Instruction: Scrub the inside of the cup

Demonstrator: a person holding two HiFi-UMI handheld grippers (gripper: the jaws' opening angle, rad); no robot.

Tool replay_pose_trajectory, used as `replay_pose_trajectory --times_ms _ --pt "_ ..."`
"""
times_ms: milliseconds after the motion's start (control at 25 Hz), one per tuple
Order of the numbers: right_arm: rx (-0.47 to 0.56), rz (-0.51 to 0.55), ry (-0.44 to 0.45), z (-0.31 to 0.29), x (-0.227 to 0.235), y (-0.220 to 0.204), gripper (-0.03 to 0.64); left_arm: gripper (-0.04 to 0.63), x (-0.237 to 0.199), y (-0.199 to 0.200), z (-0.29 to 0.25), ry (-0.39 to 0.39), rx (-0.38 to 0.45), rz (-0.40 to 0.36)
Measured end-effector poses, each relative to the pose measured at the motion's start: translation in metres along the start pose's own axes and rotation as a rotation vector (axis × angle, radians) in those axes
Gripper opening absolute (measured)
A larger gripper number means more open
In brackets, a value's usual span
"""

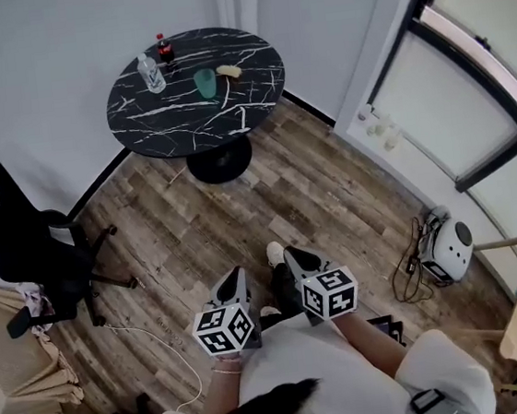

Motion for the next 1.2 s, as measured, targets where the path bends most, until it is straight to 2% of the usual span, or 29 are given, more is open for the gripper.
replay_pose_trajectory --times_ms 280,440,760,1200 --pt "-0.017 0.067 0.016 -0.049 0.027 0.040 0.037 0.011 -0.022 0.039 -0.033 0.060 0.030 0.006" --pt "-0.020 0.052 0.017 -0.074 0.052 0.063 0.037 0.011 -0.024 0.066 -0.064 0.060 0.026 0.012" --pt "-0.042 0.043 0.030 -0.110 0.104 0.106 0.037 0.011 -0.009 0.110 -0.128 0.059 0.021 -0.017" --pt "-0.054 0.073 0.080 -0.148 0.173 0.165 0.038 0.011 0.010 0.155 -0.203 0.099 0.053 0.028"
Point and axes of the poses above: the fingertips, and each gripper's own axes: z backward along the fingers, x to its right, y out of its top, the point moved 9 cm from there along z, backward along the fingers, and after that the axes turned 13 degrees about y, right-handed, at the moved point
